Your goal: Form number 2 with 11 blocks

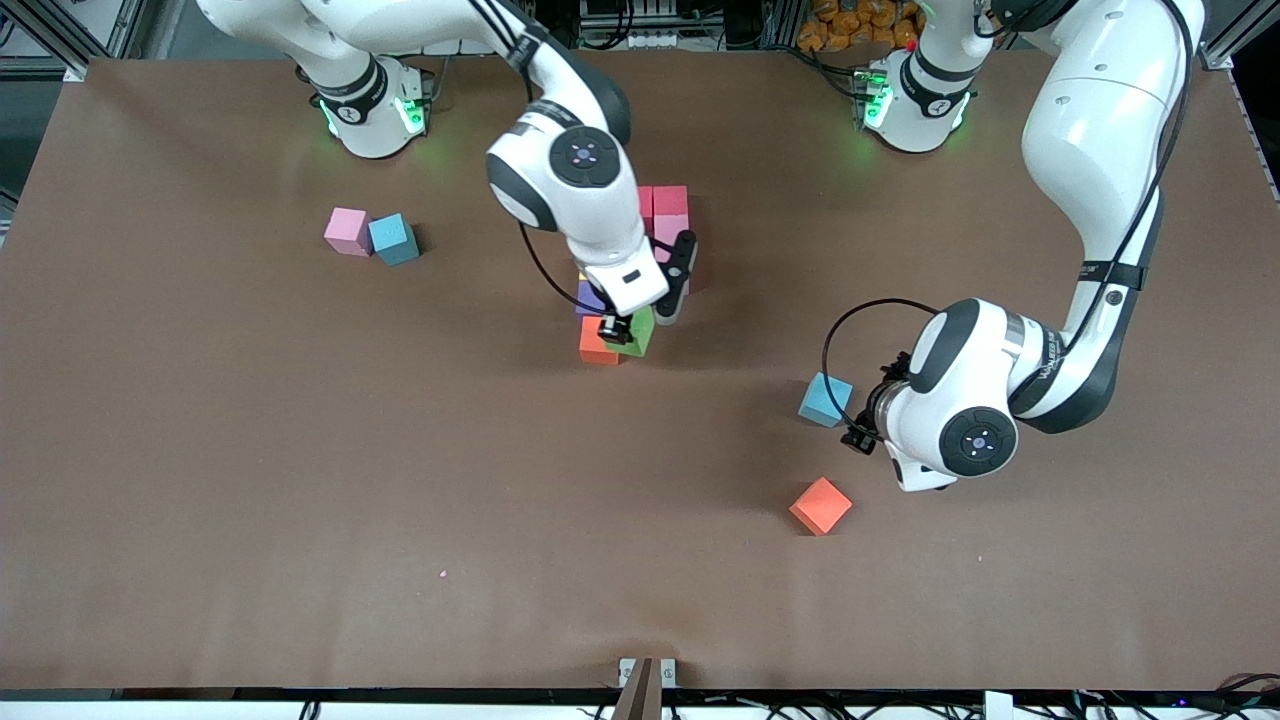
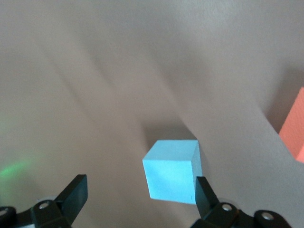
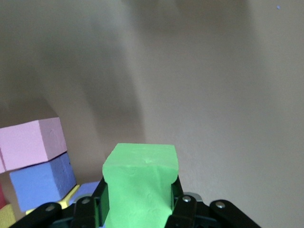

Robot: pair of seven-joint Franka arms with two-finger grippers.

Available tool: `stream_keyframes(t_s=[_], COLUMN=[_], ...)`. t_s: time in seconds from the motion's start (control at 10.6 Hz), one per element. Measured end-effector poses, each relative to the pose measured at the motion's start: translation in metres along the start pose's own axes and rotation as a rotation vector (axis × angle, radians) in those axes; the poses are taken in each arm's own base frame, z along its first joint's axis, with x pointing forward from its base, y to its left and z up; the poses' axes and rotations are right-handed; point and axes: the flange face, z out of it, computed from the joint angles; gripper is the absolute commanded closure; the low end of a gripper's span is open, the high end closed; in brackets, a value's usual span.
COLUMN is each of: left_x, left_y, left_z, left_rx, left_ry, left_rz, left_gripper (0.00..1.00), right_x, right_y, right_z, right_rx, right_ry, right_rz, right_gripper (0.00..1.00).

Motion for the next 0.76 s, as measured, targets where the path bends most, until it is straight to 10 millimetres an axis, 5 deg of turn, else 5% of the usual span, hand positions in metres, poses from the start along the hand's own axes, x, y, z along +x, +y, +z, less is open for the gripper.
stream_keyframes(t_s=[0.28,0.76], left_x=[0.002,-0.027], left_y=[-0.009,-0.011], left_z=[0.011,0.047], left_rx=[-0.088,-0.22], left_ry=[0.031,0.045], left_rz=[-0.002,-0.06], left_gripper=[0.0,0.0], right_x=[0.011,0.011], right_y=[-0.015,-0.012], right_z=[0.027,0.079], right_rx=[-0.02,-0.02], right_ry=[-0.014,0.017], right_rz=[-0.027,-0.097], right_gripper=[0.67,0.67])
